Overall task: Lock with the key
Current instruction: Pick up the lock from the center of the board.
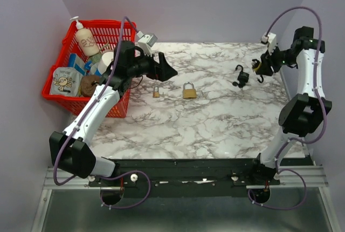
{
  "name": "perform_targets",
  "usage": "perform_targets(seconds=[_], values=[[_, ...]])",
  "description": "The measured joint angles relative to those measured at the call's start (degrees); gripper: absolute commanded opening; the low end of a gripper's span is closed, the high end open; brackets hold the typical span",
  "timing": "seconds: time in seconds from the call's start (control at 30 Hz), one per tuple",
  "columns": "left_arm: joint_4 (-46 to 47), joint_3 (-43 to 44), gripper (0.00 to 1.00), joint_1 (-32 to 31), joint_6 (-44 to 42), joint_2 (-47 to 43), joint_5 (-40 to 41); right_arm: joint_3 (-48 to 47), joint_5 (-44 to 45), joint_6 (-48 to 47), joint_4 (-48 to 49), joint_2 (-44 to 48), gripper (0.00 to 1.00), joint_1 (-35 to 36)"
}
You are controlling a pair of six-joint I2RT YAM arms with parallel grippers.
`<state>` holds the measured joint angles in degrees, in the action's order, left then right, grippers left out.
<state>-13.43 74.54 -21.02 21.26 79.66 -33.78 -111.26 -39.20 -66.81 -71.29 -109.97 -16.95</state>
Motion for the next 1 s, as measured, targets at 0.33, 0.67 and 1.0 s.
perform_targets(seconds=[0.33, 0.67, 1.0], values=[[12.2, -5.4, 0.97, -1.2, 6.3, -4.3, -6.5, 18.6, -26.1, 49.5, 19.8, 20.8, 0.01, 4.7], [14.8, -6.7, 0.86, -14.2, 5.5, -3.1, 9.9, 46.6, -12.6, 102.6, 59.2, 38.8, 0.01, 14.5], [20.8, -5.3, 0.75, -21.7, 11.1, 4.9, 11.8, 50.8, -1.7, 117.4, 65.1, 43.4, 0.01, 19.6]])
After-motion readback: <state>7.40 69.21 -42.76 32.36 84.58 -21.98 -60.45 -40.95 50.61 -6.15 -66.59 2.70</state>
